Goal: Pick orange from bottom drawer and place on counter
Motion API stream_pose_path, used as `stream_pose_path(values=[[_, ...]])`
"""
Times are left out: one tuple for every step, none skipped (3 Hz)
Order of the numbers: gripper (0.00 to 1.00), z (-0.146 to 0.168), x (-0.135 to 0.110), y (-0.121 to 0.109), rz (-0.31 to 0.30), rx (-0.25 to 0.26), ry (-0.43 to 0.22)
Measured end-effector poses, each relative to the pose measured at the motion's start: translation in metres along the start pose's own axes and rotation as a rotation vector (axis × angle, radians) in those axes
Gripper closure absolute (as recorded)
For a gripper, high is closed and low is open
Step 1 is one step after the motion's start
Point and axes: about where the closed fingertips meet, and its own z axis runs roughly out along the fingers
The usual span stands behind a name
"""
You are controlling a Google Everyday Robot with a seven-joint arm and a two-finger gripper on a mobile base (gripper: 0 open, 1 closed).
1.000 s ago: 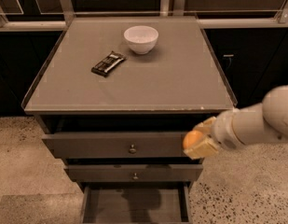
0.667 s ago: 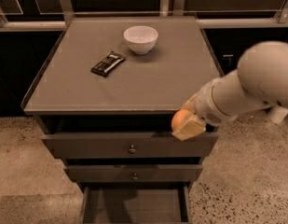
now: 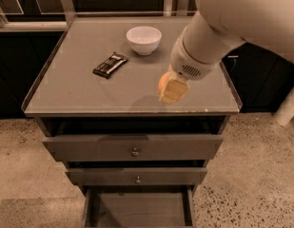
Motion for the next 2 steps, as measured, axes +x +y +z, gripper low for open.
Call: stream_pose_path(values=[[1.0,0.002,-0.009,-0.05,0.044,0.033,0.103],[1.0,0.03,0.01,-0.092,0.088,0.001,0.203]])
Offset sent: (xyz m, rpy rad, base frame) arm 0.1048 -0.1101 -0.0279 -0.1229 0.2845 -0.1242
